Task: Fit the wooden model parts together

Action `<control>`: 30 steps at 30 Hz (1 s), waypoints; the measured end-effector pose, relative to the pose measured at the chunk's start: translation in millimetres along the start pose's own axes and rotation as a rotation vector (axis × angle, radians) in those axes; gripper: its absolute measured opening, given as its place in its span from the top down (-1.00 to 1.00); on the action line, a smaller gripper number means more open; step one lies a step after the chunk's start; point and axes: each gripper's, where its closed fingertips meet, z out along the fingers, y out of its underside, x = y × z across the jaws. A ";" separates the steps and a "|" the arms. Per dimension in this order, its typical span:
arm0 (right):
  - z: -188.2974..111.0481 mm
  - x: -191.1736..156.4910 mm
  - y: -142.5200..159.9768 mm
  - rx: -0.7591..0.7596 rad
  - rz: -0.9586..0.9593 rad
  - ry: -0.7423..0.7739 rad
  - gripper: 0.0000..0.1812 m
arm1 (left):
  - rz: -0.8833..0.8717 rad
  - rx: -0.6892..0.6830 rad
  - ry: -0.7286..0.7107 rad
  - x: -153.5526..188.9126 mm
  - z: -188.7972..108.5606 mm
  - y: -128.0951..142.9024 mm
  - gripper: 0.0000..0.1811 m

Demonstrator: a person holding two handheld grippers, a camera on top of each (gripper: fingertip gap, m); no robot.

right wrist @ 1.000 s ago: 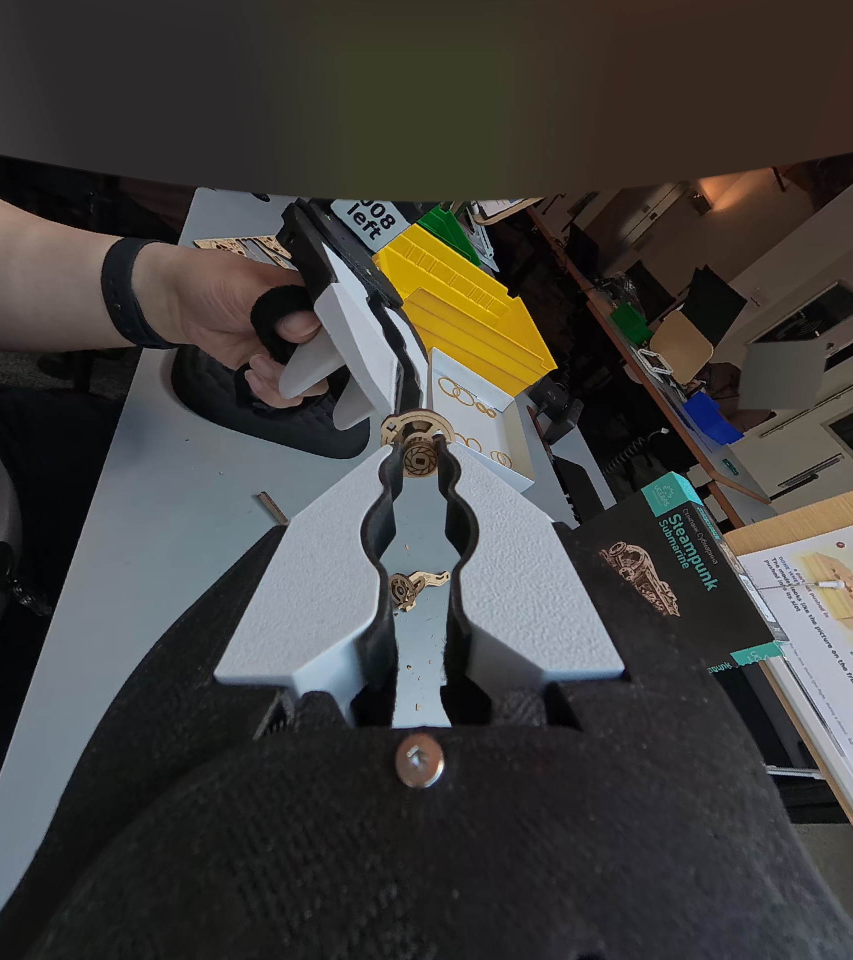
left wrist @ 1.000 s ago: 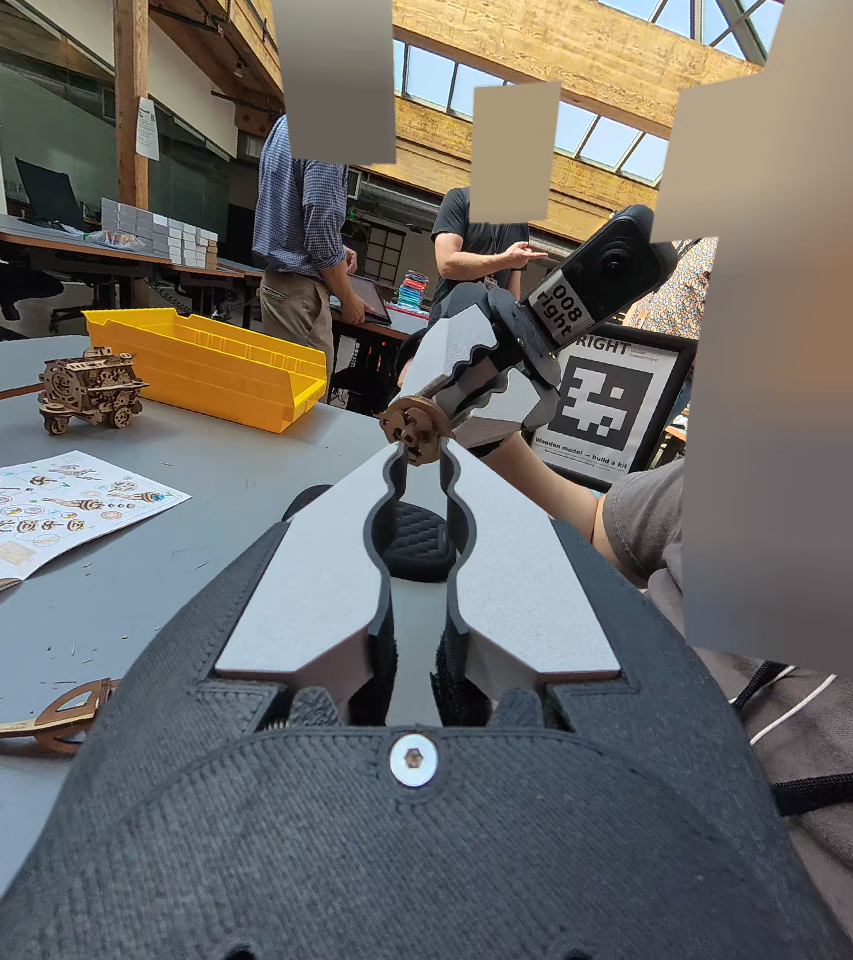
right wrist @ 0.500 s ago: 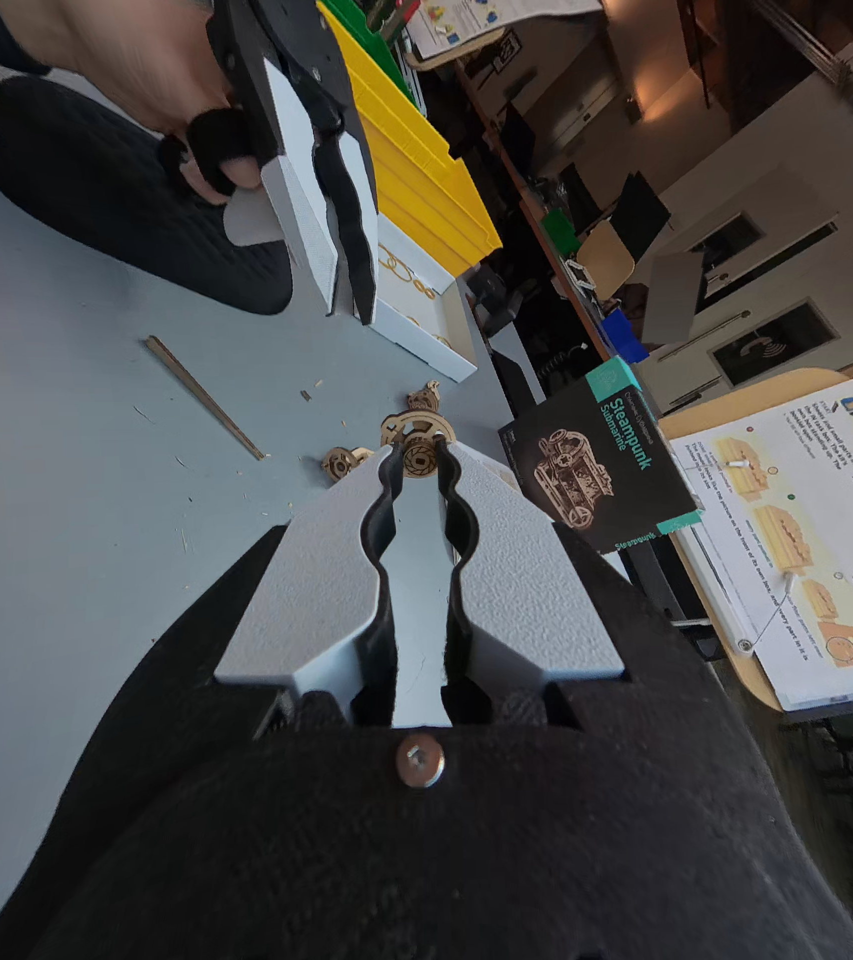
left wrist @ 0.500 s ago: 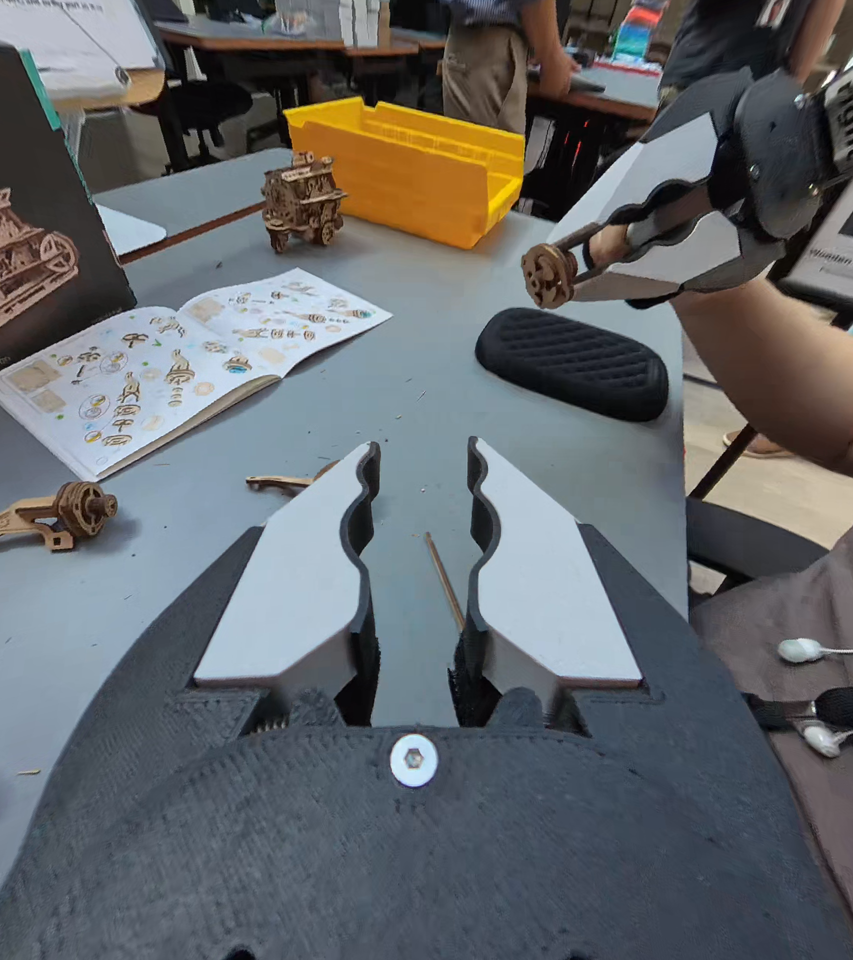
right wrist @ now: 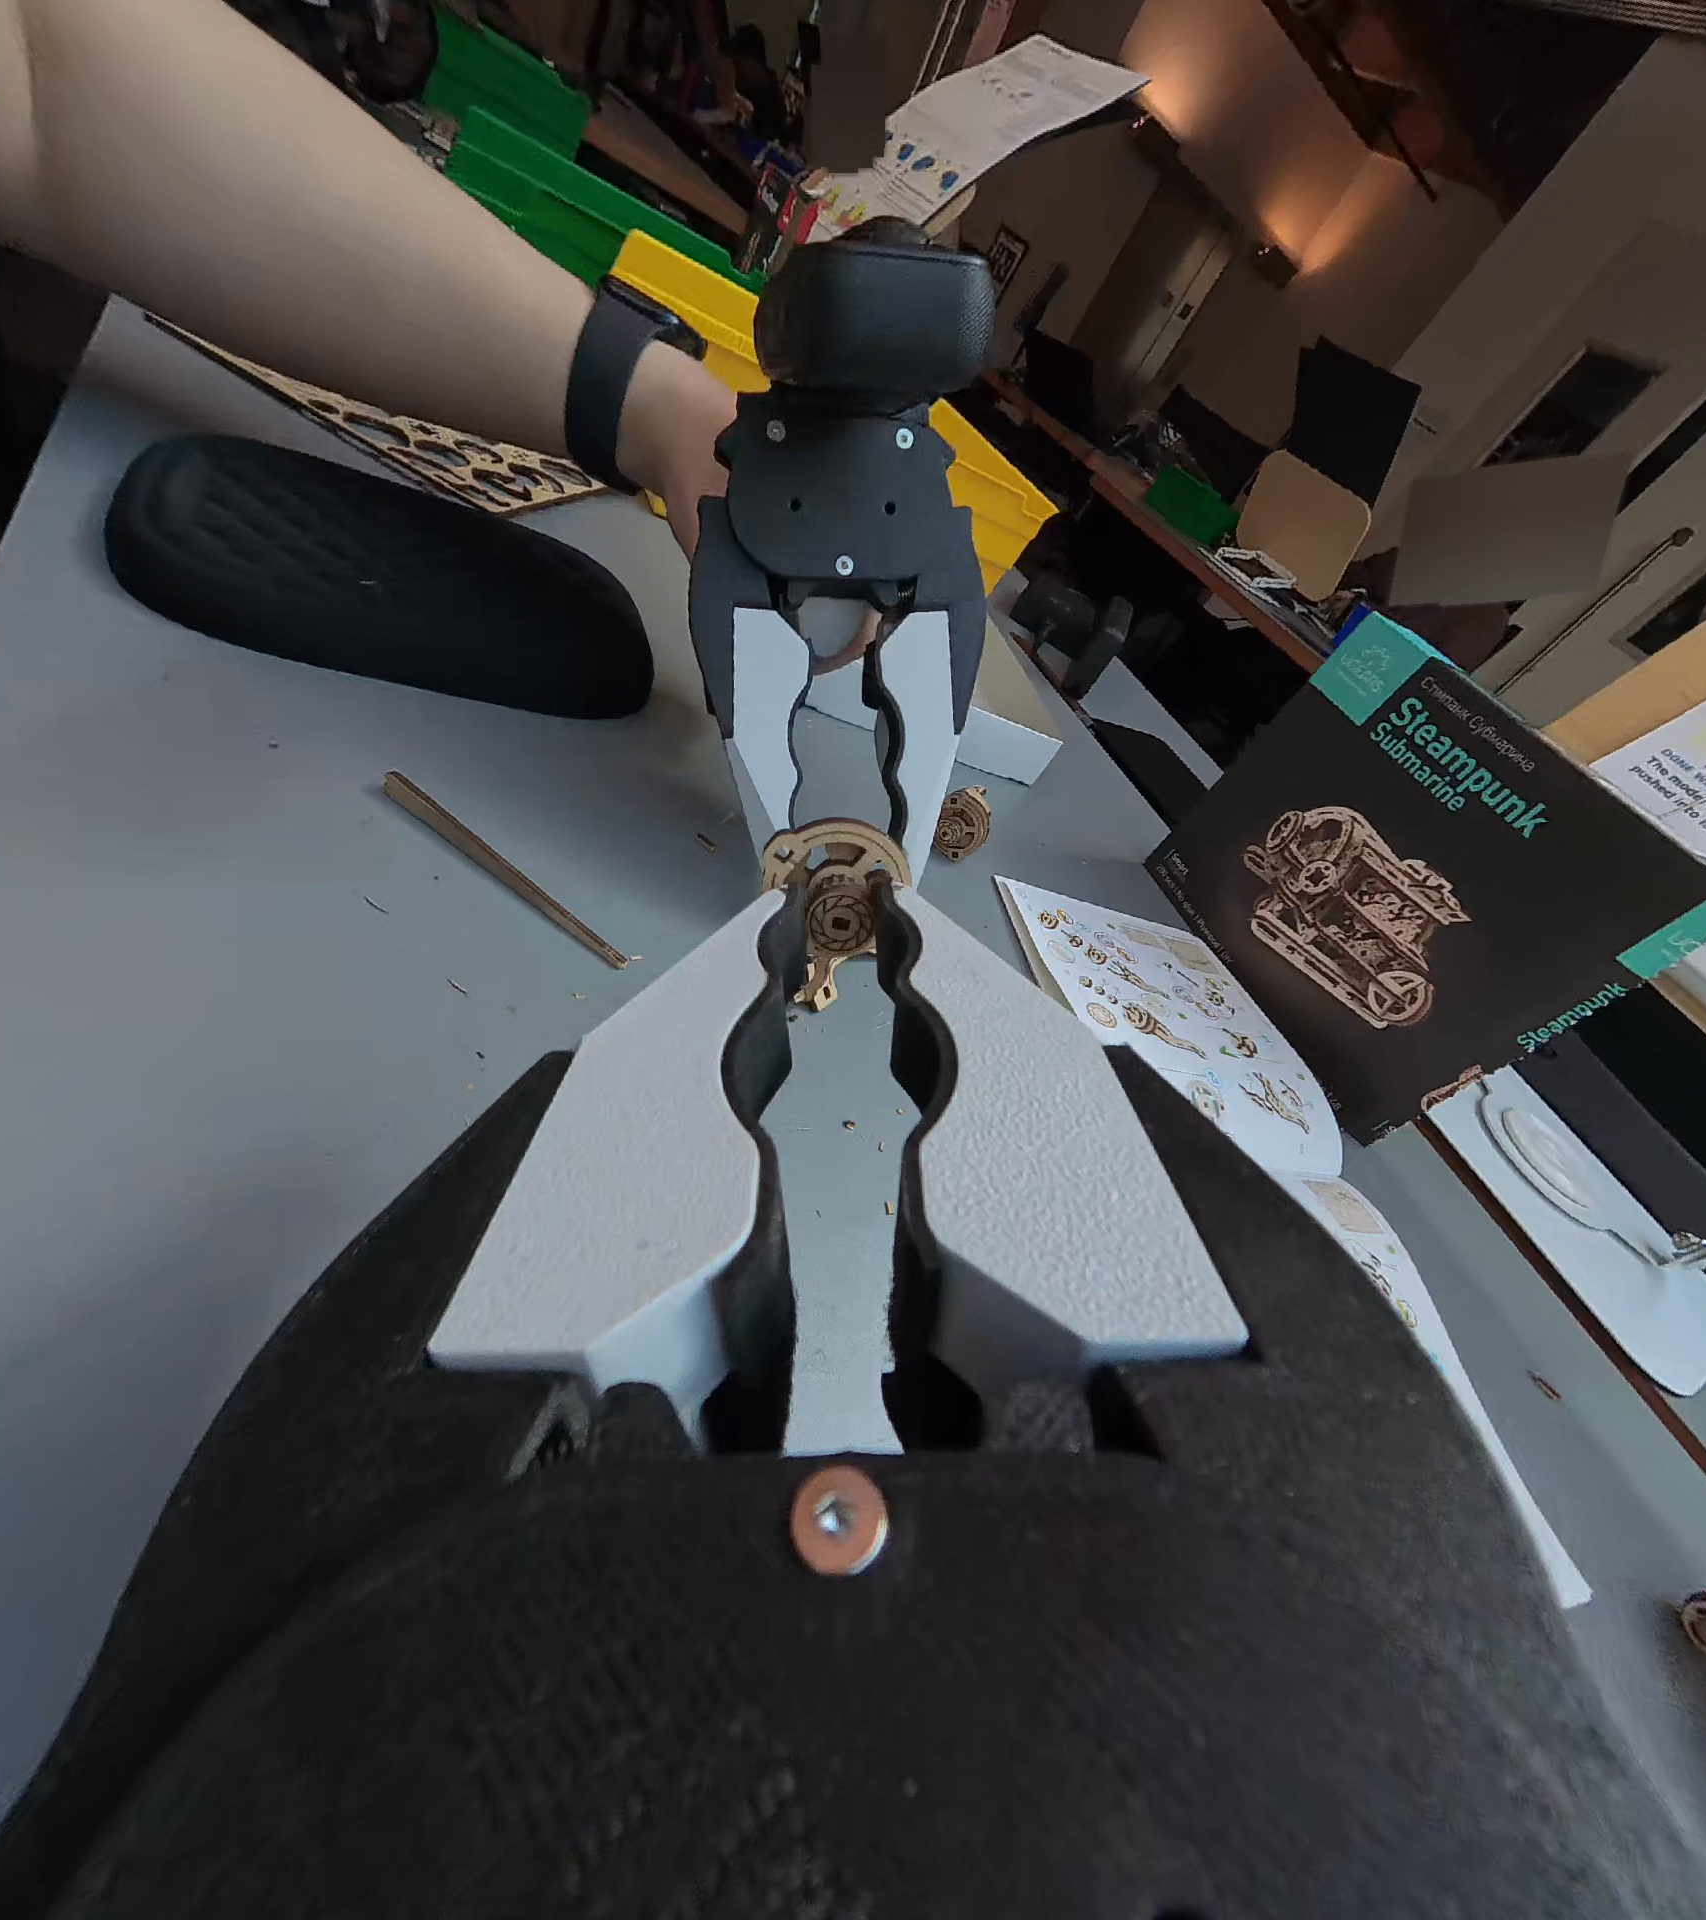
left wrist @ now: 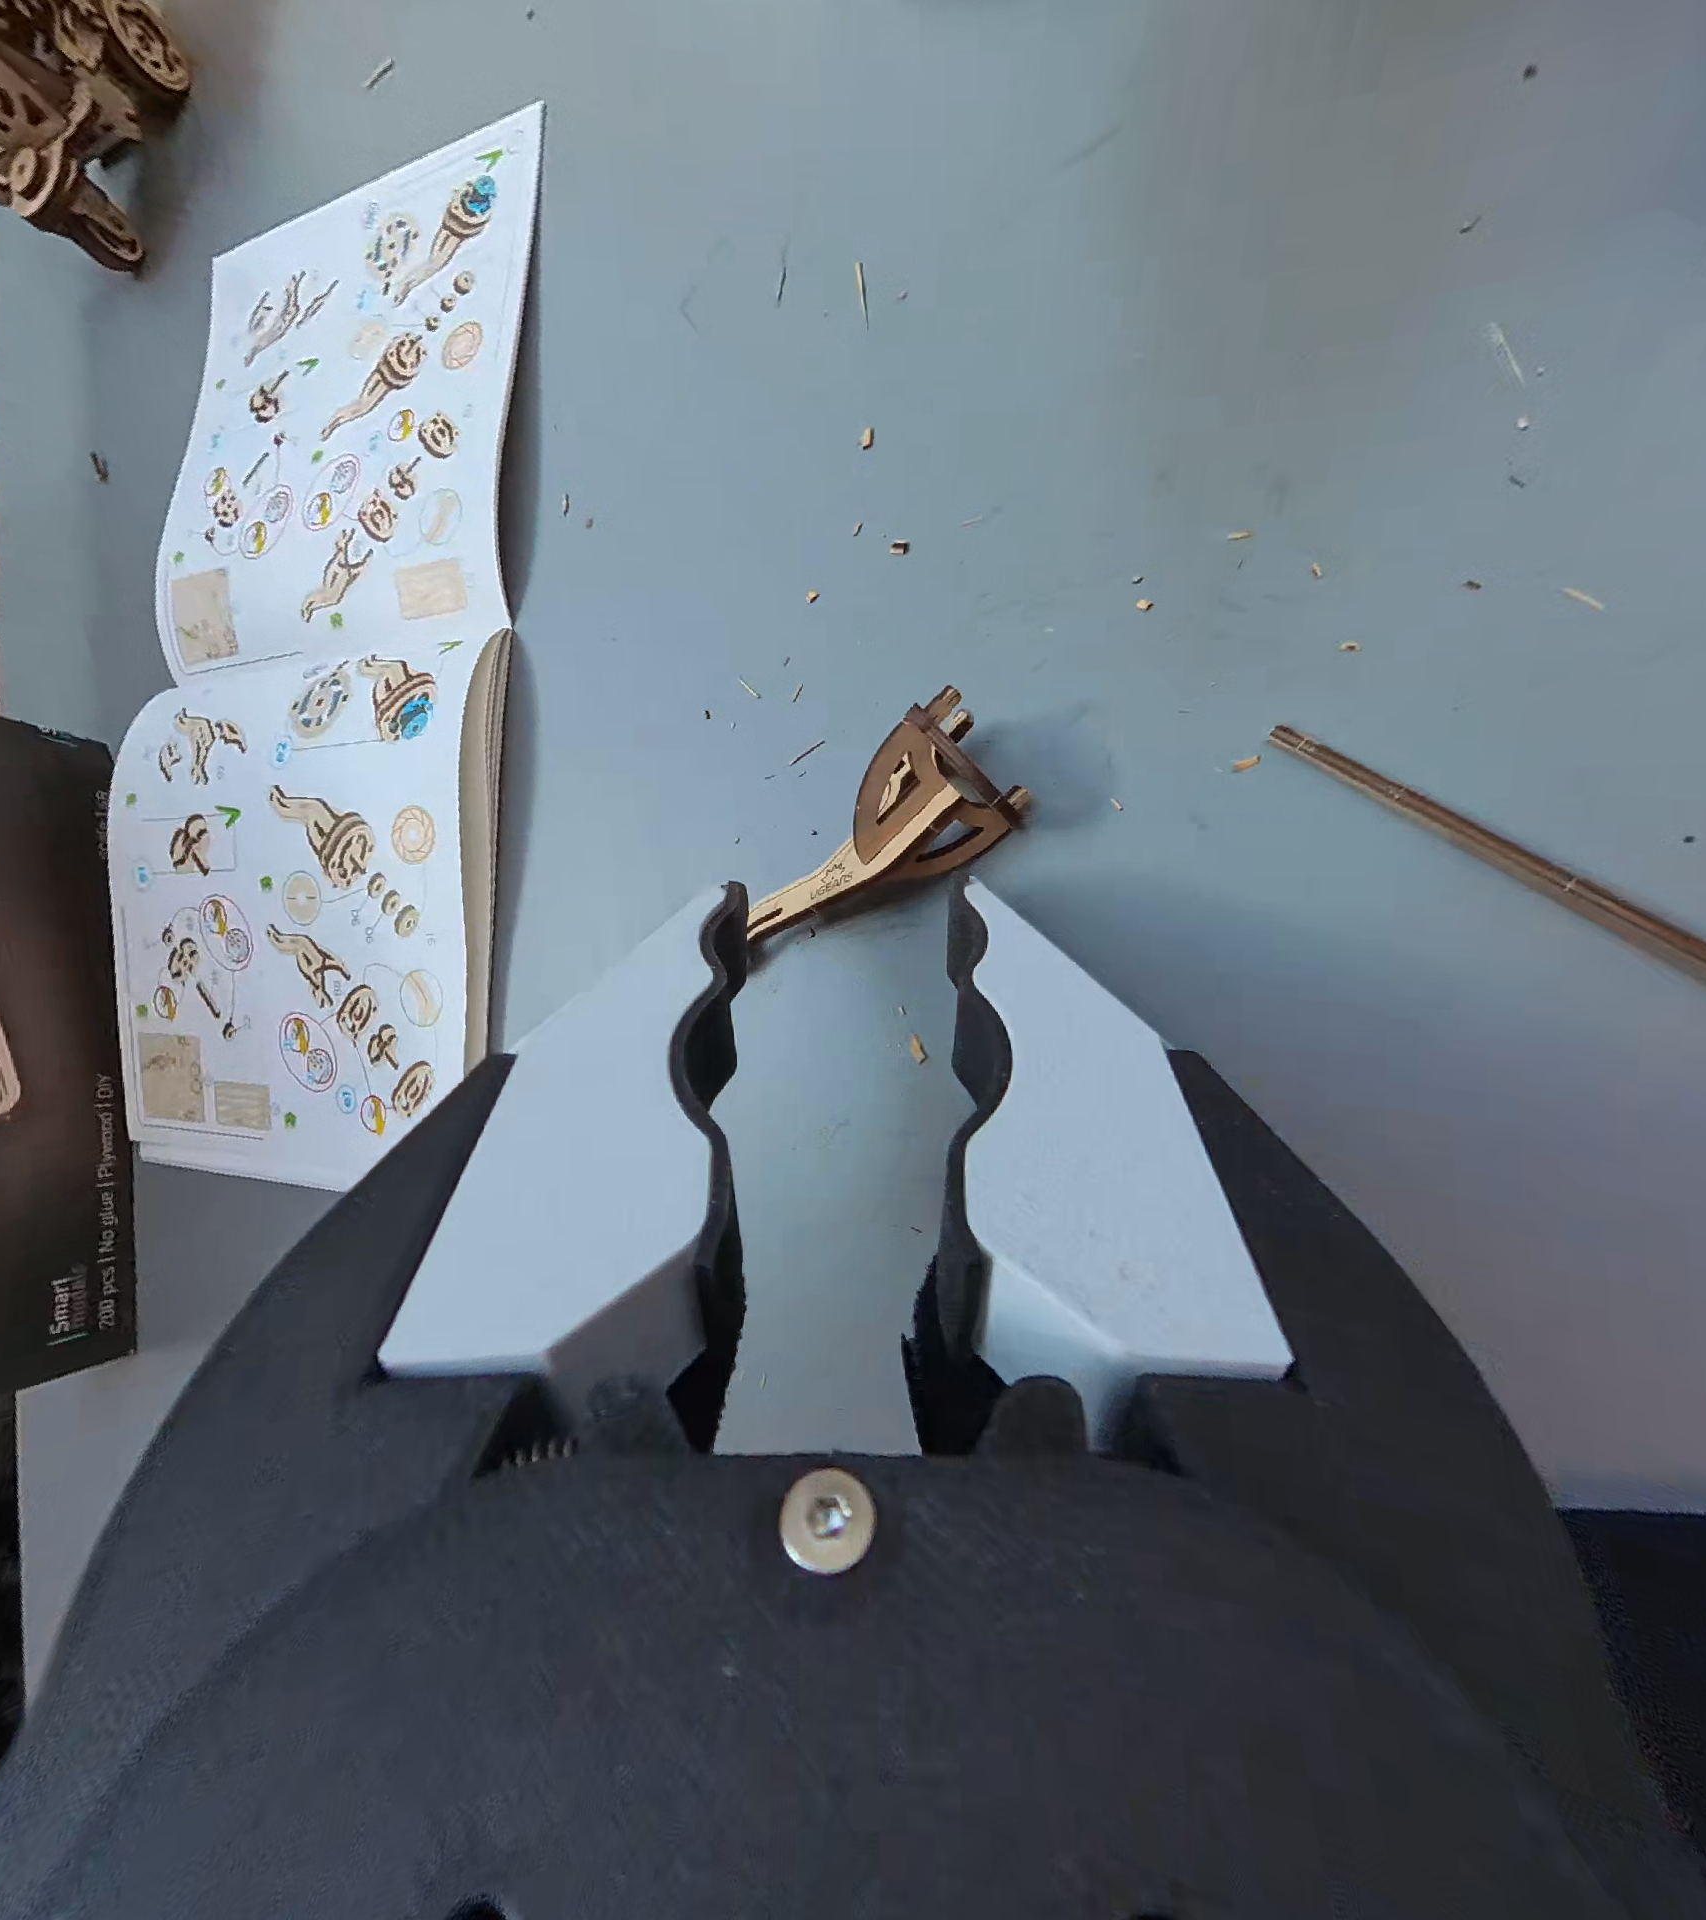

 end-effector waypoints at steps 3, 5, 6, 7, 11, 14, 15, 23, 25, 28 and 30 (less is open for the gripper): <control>-5.6 5.0 0.7 0.024 0.045 0.006 0.88 | 0.051 0.010 0.033 -0.4 4.7 0.8 0.64; -5.9 7.5 2.8 0.019 0.050 0.016 0.88 | 0.053 0.019 0.053 0.3 6.8 1.9 0.66; -5.5 7.7 2.8 0.018 0.047 0.019 0.88 | 0.063 0.015 0.059 1.1 8.0 3.7 0.67; -4.9 7.4 2.3 0.020 0.047 0.017 0.88 | 0.071 0.009 0.061 1.5 9.0 5.5 0.68; -2.9 8.9 3.3 0.008 0.051 0.031 0.88 | 0.041 0.052 0.045 0.8 2.8 -0.7 0.69; -2.9 10.5 1.7 -0.004 0.018 0.062 0.88 | -0.088 0.197 0.025 0.5 -14.6 -25.1 0.68; -2.4 12.0 0.7 -0.013 -0.003 0.084 0.88 | -0.149 0.258 0.023 1.0 -21.9 -35.9 0.69; 14.3 -2.0 -16.2 -0.154 -0.273 0.158 0.87 | -0.612 0.598 0.073 27.4 -68.3 -104.1 0.73; 18.3 -9.7 -19.1 -0.186 -0.347 0.147 0.87 | -0.700 0.637 0.088 33.7 -74.6 -112.7 0.71; 21.8 -16.1 -20.4 -0.236 -0.448 0.139 0.88 | -0.821 0.663 0.105 39.0 -76.2 -117.0 0.72; 23.4 -19.5 -20.8 -0.260 -0.492 0.132 0.87 | -0.863 0.668 0.100 40.9 -74.1 -116.2 0.73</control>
